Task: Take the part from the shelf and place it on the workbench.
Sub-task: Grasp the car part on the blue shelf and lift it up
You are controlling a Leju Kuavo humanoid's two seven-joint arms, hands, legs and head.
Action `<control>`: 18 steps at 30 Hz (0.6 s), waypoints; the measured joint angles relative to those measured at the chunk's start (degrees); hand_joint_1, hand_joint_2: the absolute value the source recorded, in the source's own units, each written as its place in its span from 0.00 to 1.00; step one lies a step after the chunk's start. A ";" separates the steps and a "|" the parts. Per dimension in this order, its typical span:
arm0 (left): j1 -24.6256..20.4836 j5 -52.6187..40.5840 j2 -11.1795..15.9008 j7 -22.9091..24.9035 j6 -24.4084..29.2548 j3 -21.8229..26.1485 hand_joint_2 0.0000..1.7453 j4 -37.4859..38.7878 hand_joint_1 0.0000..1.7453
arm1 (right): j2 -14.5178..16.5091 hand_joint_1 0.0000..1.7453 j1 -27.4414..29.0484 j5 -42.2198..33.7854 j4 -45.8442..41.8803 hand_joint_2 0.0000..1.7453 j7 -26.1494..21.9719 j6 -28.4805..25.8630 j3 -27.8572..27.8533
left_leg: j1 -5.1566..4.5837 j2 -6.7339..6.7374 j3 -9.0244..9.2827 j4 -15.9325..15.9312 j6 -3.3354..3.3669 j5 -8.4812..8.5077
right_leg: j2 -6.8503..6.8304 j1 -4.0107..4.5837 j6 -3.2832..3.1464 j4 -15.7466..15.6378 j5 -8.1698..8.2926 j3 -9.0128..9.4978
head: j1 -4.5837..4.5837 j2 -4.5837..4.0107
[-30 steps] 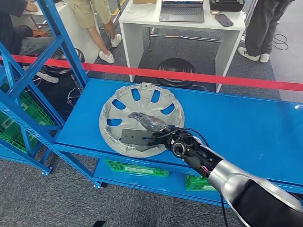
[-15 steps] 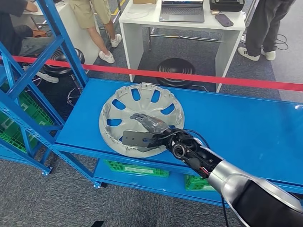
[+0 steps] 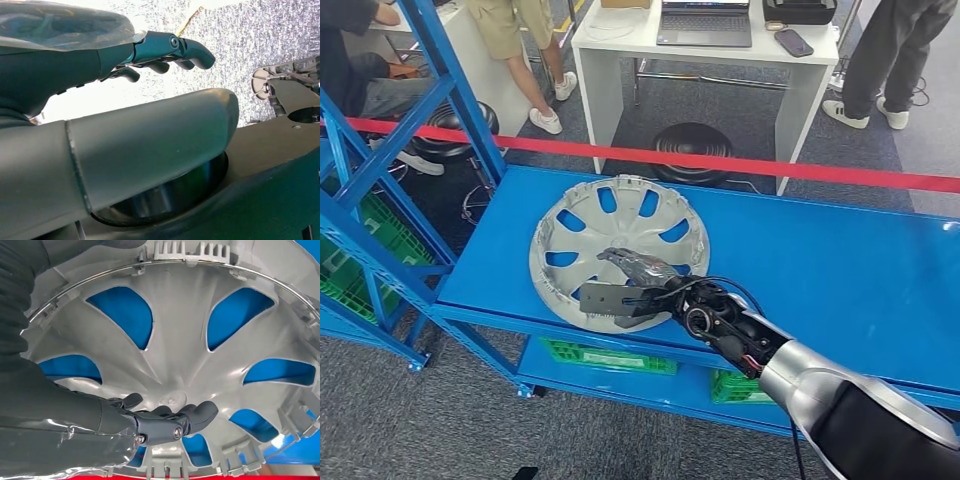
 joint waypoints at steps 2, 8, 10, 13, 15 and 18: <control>0.00 -0.02 0.01 0.03 0.00 0.00 0.00 0.00 0.00 | 0.00 0.00 0.01 0.00 0.20 1.00 0.00 0.34 0.21 | 0.00 0.00 0.00 0.00 0.00 0.00 | 0.00 0.00 0.00 0.00 0.00 0.00 | 0.00 0.00; -0.01 -0.09 0.04 0.17 0.00 0.00 0.00 -0.01 0.00 | 0.04 0.00 0.05 0.01 0.97 1.00 -0.14 0.66 1.05 | 0.00 0.00 0.00 0.00 0.00 0.00 | 0.00 0.00 0.00 0.00 0.00 0.00 | 0.00 0.00; -0.02 -0.11 0.04 0.18 0.02 0.00 0.00 -0.01 0.00 | 0.11 0.00 0.14 0.07 1.38 1.00 -0.36 0.66 1.33 | 0.00 0.00 0.00 0.00 0.00 0.00 | 0.00 0.00 0.00 0.00 0.00 0.00 | 0.00 0.00; -0.03 -0.17 0.04 0.23 0.01 0.00 0.00 -0.01 0.00 | 0.31 0.00 0.50 0.44 2.03 1.00 -0.50 1.02 1.73 | 0.00 0.00 0.00 0.00 0.00 0.00 | 0.00 0.00 0.00 0.00 0.00 0.00 | 0.00 0.00; -0.03 -0.19 0.04 0.31 0.00 0.00 0.00 -0.01 0.00 | 0.39 0.00 0.69 0.81 2.45 1.00 -0.37 1.49 2.04 | 0.00 0.00 0.00 0.00 0.00 -0.01 | 0.00 0.00 0.00 0.00 0.00 0.00 | 0.00 0.00; -0.03 -0.16 0.04 0.42 0.00 0.00 0.00 -0.01 0.00 | 0.46 0.00 0.76 1.46 3.11 1.00 0.23 1.90 2.55 | 0.00 0.00 0.00 0.00 0.00 -0.01 | 0.00 0.00 0.00 0.00 0.00 0.00 | 0.00 0.00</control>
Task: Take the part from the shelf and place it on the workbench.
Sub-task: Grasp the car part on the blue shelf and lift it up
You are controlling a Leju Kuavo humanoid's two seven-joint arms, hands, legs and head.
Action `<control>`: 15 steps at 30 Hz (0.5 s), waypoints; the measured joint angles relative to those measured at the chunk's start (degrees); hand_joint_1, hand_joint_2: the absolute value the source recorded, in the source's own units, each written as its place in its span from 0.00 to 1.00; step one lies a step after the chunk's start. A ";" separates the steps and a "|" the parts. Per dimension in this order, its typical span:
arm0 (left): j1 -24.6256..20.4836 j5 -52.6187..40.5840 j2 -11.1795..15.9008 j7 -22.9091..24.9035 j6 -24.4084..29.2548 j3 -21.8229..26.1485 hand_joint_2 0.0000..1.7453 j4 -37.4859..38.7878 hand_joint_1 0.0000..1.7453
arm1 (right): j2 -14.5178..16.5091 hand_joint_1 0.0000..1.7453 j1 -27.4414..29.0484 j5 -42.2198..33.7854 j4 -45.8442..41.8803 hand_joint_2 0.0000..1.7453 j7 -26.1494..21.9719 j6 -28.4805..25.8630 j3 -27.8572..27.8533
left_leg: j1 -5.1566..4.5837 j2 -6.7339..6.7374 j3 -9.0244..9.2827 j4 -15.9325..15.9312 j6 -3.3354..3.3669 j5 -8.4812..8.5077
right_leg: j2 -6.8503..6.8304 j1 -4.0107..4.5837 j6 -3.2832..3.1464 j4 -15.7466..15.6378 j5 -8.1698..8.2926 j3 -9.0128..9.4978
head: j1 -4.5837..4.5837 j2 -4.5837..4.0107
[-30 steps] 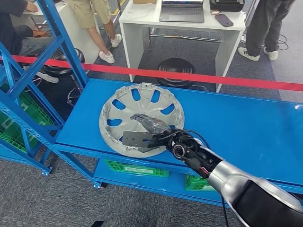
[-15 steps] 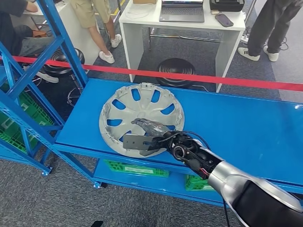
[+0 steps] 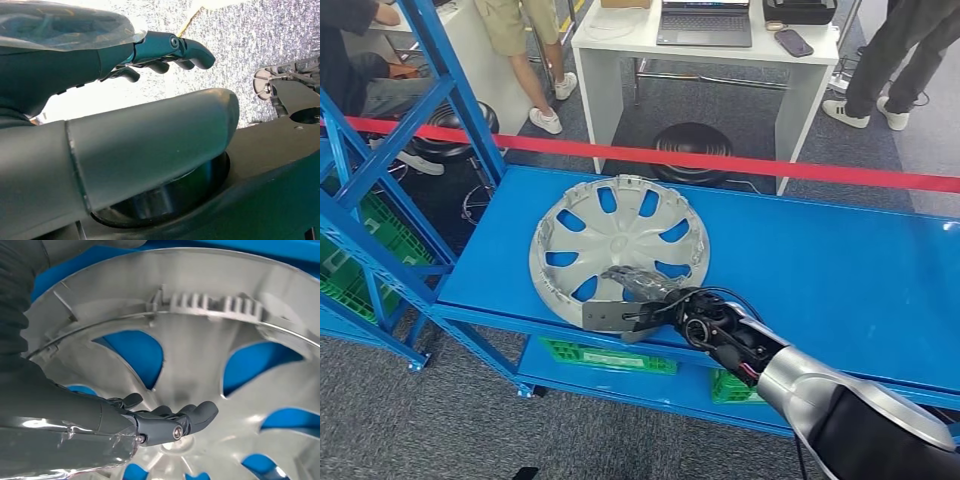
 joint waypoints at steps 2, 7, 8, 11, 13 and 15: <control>0.00 0.05 0.00 0.05 0.00 0.00 0.00 -0.01 0.00 | 0.10 0.00 0.00 0.35 0.38 1.00 0.32 0.10 0.27 | 0.00 0.00 0.00 0.00 0.00 0.00 | 0.00 0.00 0.00 0.00 0.00 0.00 | 0.00 0.00; 0.00 0.09 0.00 0.15 0.00 0.00 0.00 0.00 0.00 | 0.31 0.00 -0.05 0.62 0.86 1.00 0.68 0.47 0.62 | 0.00 0.00 0.01 0.00 0.00 0.00 | 0.00 0.00 0.00 0.00 0.00 0.01 | 0.00 0.00; 0.00 0.08 0.00 0.15 0.00 0.00 0.00 0.00 0.00 | 0.33 0.00 -0.06 0.62 0.93 1.00 0.72 0.51 0.65 | 0.00 0.00 0.01 0.00 0.00 0.00 | 0.00 0.00 0.00 0.00 0.00 0.01 | 0.00 0.00; -0.01 0.05 0.00 0.15 0.00 0.00 0.00 -0.01 0.00 | 0.40 0.00 -0.09 0.75 1.14 1.00 0.88 0.61 0.78 | 0.00 0.00 0.02 0.00 0.00 0.00 | 0.00 0.00 0.00 0.00 0.00 0.02 | 0.00 0.00; -0.02 0.02 0.00 0.15 0.00 0.00 0.00 -0.02 0.00 | 0.43 0.01 -0.10 0.97 1.22 1.00 1.00 0.61 0.91 | 0.00 0.00 0.03 0.00 0.00 0.00 | 0.00 0.00 0.00 0.00 0.00 0.03 | 0.00 0.00; -0.02 -0.01 0.00 0.13 0.00 0.00 0.00 -0.02 0.00 | 0.44 0.48 -0.10 1.17 1.34 1.00 1.12 0.54 1.02 | 0.00 0.00 0.03 0.00 0.00 0.00 | 0.00 0.00 0.00 0.00 0.00 0.03 | 0.00 0.00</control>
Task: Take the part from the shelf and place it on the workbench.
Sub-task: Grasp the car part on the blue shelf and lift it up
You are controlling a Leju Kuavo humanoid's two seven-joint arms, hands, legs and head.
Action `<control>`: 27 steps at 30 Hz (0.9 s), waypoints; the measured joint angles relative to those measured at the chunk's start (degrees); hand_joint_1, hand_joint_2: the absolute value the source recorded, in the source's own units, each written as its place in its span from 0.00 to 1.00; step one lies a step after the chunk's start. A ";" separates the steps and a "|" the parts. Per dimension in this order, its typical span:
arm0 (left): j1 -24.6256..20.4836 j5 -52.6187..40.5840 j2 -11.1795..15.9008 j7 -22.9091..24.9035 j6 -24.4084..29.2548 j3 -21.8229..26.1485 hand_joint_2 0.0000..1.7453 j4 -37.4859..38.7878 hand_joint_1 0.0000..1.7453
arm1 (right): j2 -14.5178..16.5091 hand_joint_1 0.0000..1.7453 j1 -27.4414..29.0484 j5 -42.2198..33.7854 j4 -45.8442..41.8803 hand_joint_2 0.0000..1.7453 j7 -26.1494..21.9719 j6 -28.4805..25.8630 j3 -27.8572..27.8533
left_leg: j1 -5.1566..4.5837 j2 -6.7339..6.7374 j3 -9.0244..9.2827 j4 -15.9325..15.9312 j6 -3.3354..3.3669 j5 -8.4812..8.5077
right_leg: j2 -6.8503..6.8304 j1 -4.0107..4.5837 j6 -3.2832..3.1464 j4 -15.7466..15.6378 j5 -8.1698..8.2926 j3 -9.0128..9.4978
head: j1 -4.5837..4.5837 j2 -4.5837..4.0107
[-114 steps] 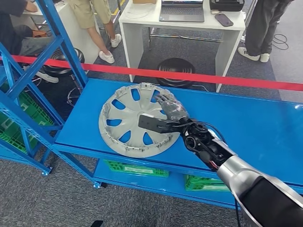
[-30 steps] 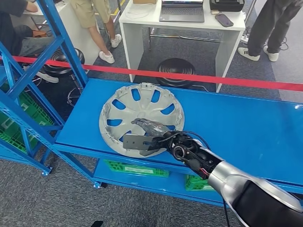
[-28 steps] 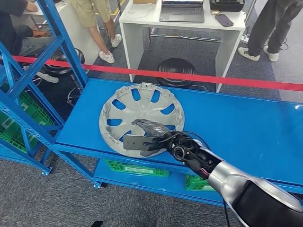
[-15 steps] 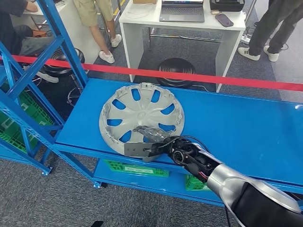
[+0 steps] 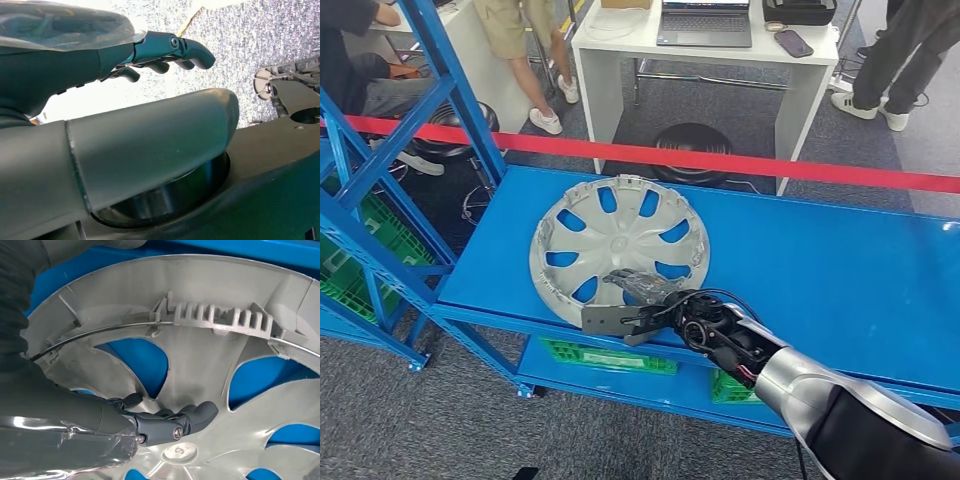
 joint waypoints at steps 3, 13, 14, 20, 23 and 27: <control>0.00 0.00 0.00 -0.11 -0.03 0.00 0.00 0.01 0.00 | 0.03 0.98 0.00 0.32 0.21 1.00 0.28 -0.39 0.21 | 0.00 0.00 0.01 0.00 0.00 0.00 | 0.00 0.00 0.00 0.00 0.00 0.01 | 0.00 0.00; 0.03 0.90 0.02 -0.41 -0.59 0.00 0.00 0.02 0.00 | 0.03 1.00 -0.09 0.98 0.39 1.00 1.49 -1.40 0.41 | 0.00 0.01 0.06 0.01 0.00 0.00 | 0.01 0.00 0.00 0.00 0.01 0.03 | 0.00 0.00; 0.03 1.02 0.02 -0.43 -0.59 0.00 0.00 0.02 0.00 | 0.03 1.00 -0.05 1.01 0.40 1.00 1.55 -1.36 0.42 | 0.00 0.01 0.06 0.00 0.00 0.00 | 0.01 0.00 0.00 -0.01 0.01 0.02 | 0.01 0.00; 0.02 2.38 0.02 -0.57 -0.77 0.00 0.00 0.02 0.00 | 0.03 1.00 0.03 1.22 0.44 1.00 1.60 -1.07 0.40 | 0.00 0.00 0.06 0.01 0.01 0.00 | -0.03 0.00 0.00 -0.01 0.01 0.01 | 0.00 0.00; 0.02 2.76 0.02 -0.66 -0.99 0.01 0.00 0.02 0.00 | 0.02 1.00 0.03 1.24 0.44 1.00 1.60 -1.00 0.39 | 0.00 0.00 0.05 0.02 0.01 0.00 | -0.02 -0.03 0.00 -0.01 0.01 0.03 | 0.00 0.00; 0.00 4.12 0.09 -1.29 -1.18 0.13 0.25 0.02 0.00 | 0.02 1.00 0.03 1.24 0.44 1.00 1.55 -0.74 0.24 | 0.00 0.00 0.05 0.03 0.01 0.00 | -0.02 -0.08 0.01 -0.01 0.02 0.03 | 0.00 0.00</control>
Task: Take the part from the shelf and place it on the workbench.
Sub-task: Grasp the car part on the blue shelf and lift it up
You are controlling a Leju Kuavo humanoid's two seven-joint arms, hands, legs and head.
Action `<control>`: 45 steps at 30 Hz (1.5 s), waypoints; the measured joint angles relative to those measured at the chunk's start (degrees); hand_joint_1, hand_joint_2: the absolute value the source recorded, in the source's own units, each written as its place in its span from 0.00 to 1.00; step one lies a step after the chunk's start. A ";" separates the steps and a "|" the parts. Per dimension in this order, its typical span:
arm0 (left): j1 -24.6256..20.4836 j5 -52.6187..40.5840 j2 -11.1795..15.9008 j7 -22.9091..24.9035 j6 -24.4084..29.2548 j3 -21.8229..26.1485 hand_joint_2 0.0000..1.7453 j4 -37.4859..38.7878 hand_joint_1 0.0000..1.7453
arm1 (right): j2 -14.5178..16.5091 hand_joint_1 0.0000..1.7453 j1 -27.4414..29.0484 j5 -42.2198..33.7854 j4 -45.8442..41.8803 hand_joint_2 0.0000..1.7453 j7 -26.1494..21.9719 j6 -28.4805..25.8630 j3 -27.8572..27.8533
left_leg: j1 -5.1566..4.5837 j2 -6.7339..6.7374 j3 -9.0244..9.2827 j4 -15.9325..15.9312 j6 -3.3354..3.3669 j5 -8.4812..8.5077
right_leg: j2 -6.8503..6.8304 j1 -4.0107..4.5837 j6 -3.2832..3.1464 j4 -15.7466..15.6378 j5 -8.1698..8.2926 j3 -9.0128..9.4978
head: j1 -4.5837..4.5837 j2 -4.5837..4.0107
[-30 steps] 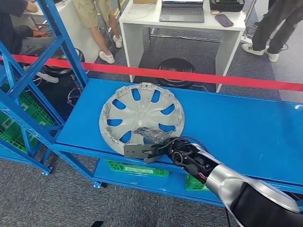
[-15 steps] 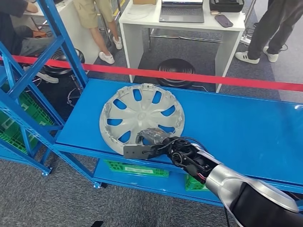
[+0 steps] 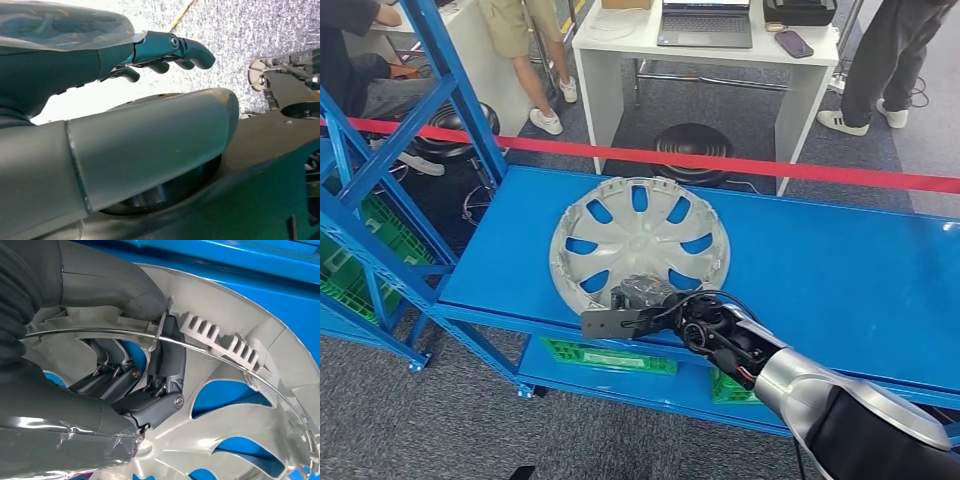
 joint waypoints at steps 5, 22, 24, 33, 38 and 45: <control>-0.02 0.91 0.15 -0.39 0.00 0.24 1.00 0.01 0.00 | 0.00 1.00 -0.01 0.00 0.00 1.00 -0.13 0.22 -0.33 | 0.00 0.00 0.00 0.00 0.01 -0.01 | 0.00 -0.01 0.01 0.00 -0.01 0.00 | 0.00 0.00; -0.01 3.68 0.65 -2.89 2.27 2.95 1.00 0.01 0.00 | 0.01 1.00 -0.21 -3.18 0.00 1.00 -3.72 -0.22 -1.43 | 0.00 -0.01 -0.03 0.00 0.01 -0.01 | 0.00 0.00 0.01 0.00 -0.01 0.00 | 0.00 0.00; 0.00 3.67 0.66 -2.89 2.26 3.07 1.00 0.01 0.00 | 0.01 1.00 -0.20 -5.56 -0.01 1.00 -6.28 -0.35 -1.92 | 0.00 0.00 -0.03 0.00 0.00 -0.01 | 0.03 0.00 0.01 0.00 0.00 0.00 | 0.00 0.00; 0.22 4.13 0.75 -3.30 2.92 3.45 1.00 0.01 0.00 | -0.71 1.00 0.46 -26.95 -10.40 1.00 -19.12 -5.54 -8.92 | 0.00 0.06 -0.01 0.01 -0.02 -0.02 | 0.14 0.01 0.00 0.00 0.01 -0.06 | 0.00 0.00; 0.46 4.59 0.90 -3.32 3.11 3.96 1.00 0.01 0.00 | -2.71 1.00 0.91 -27.64 -21.27 1.00 -16.90 -10.33 -13.27 | 0.00 0.07 -0.03 0.02 -0.02 -0.02 | 0.22 0.01 0.00 0.00 0.02 -0.08 | 0.00 0.00; 0.72 5.14 1.04 -3.74 3.21 4.24 1.00 0.01 0.00 | -4.48 1.00 1.21 -24.79 -33.12 1.00 -15.93 -13.82 -16.59 | 0.00 0.06 -0.11 0.05 0.00 -0.04 | 0.16 -0.02 0.01 0.00 0.01 -0.12 | 0.00 0.00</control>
